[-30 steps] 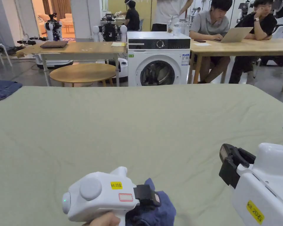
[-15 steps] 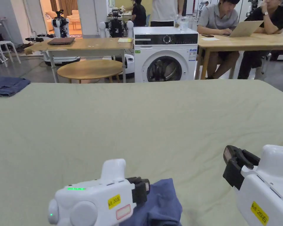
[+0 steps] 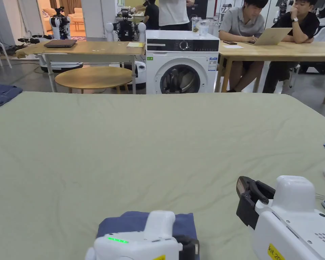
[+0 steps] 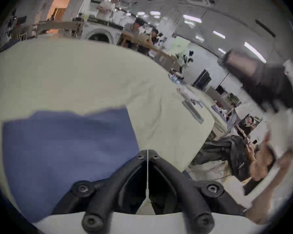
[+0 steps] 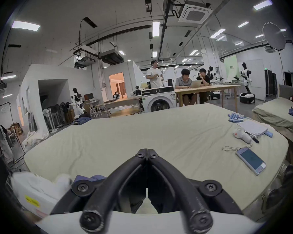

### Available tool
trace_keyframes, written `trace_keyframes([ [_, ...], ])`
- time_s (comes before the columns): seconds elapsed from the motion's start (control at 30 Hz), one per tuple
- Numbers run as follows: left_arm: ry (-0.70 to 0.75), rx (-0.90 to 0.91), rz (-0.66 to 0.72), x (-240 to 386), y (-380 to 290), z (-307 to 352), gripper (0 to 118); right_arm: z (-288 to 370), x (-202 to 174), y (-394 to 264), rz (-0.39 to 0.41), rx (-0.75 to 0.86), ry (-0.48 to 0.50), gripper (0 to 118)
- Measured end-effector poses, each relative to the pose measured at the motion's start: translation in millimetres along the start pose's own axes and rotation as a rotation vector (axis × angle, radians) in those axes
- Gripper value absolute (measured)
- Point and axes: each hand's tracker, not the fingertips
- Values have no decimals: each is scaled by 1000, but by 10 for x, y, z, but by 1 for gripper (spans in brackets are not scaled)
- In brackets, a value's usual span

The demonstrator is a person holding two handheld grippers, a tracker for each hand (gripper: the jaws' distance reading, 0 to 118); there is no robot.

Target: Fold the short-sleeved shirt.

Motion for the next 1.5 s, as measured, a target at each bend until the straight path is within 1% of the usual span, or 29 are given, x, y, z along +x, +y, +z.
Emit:
trace_keyframes([
  [0.13, 33, 150, 55, -255, 219, 597, 0, -168, -226, -86, 29, -75, 91, 0],
  [0.23, 100, 240, 137, -567, 251, 960, 0, -388, -410, -262, 46, -202, 148, 0],
  [0.33, 142, 284, 244, -883, 142, 1243, 0, -667, -547, -541, 64, -379, 194, 0],
  [0.4, 163, 297, 317, -1070, 23, 1361, 0, -912, -619, -812, 117, -567, 165, 0],
  [0.43, 162, 288, 344, -1138, -31, 1398, 0, -997, -630, -934, 132, -632, 156, 0],
  [0.47, 156, 281, 381, -1219, -100, 1431, 0, -1062, -626, -1055, 151, -659, 145, 0],
  [0.5, 147, 279, 420, -1281, -171, 1443, 0, -1035, -598, -1043, 145, -571, 140, 0],
  [0.53, 137, 270, 454, -1352, -224, 1448, 1, -1024, -572, -971, 119, -553, 150, 0],
  [0.57, 116, 253, 503, -1452, -273, 1448, 12, -1066, -554, -891, 71, -608, 152, 0],
  [0.6, 78, 240, 566, -1568, -314, 1431, 30, -1080, -533, -856, 61, -629, 158, 0],
  [0.63, 16, 234, 634, -1663, -346, 1393, 57, -1102, -518, -844, 77, -629, 166, 0],
  [0.67, -62, 221, 712, -1791, -380, 1335, 57, -1117, -509, -843, 91, -634, 175, 0],
  [0.7, -145, 194, 795, -1914, -414, 1246, 63, -1120, -499, -845, 93, -634, 181, 0],
  [0.77, -305, 168, 916, -2083, -504, 1049, 79, -1109, -481, -871, 67, -633, 182, 0],
  [0.8, -361, 138, 991, -2130, -544, 916, 81, -1108, -462, -879, 44, -629, 183, 0],
  [0.83, -388, 107, 1045, -2163, -569, 808, 81, -1110, -445, -884, 25, -627, 183, 0],
  [0.9, -435, 62, 1076, -2146, -604, 607, 80, -1115, -413, -898, -15, -627, 187, 0],
  [0.93, -479, 89, 1016, -2096, -531, 534, 80, -1115, -395, -901, -27, -624, 189, 0],
  [0.97, -477, 57, 977, -2043, -465, 458, 80, -1117, -382, -903, -39, -624, 190, 0],
  [1.0, -448, 18, 928, -1991, -397, 390, 80, -1110, -384, -907, -46, -623, 188, 0],
  [1.03, -393, -11, 868, -1929, -362, 351, 75, -1110, -384, -908, -53, -622, 188, 0],
  [1.07, -335, -22, 824, -1896, -322, 314, 58, -1109, -383, -909, -57, -621, 187, 0],
  [1.1, -271, -54, 805, -1885, -290, 280, 34, -1106, -380, -909, -59, -618, 187, 0],
  [1.13, -223, -78, 806, -1904, -300, 260, 27, -1097, -382, -913, -58, -615, 185, 0],
  [1.2, -326, -49, 895, -1964, -354, 294, 26, -1077, -352, -918, -73, -608, 194, 0],
  [1.33, -309, -54, 867, -1980, -326, 433, 25, -988, -273, -817, -168, -571, 259, 0],
  [1.37, -313, -53, 866, -1995, -319, 465, 25, -967, -266, -783, -177, -561, 265, 0],
  [1.4, -320, -50, 868, -2023, -307, 515, 25, -942, -278, -729, -174, -548, 263, 0],
  [1.5, -328, -27, 869, -2191, -259, 751, 25, -936, -350, -574, -126, -502, 254, 0],
])
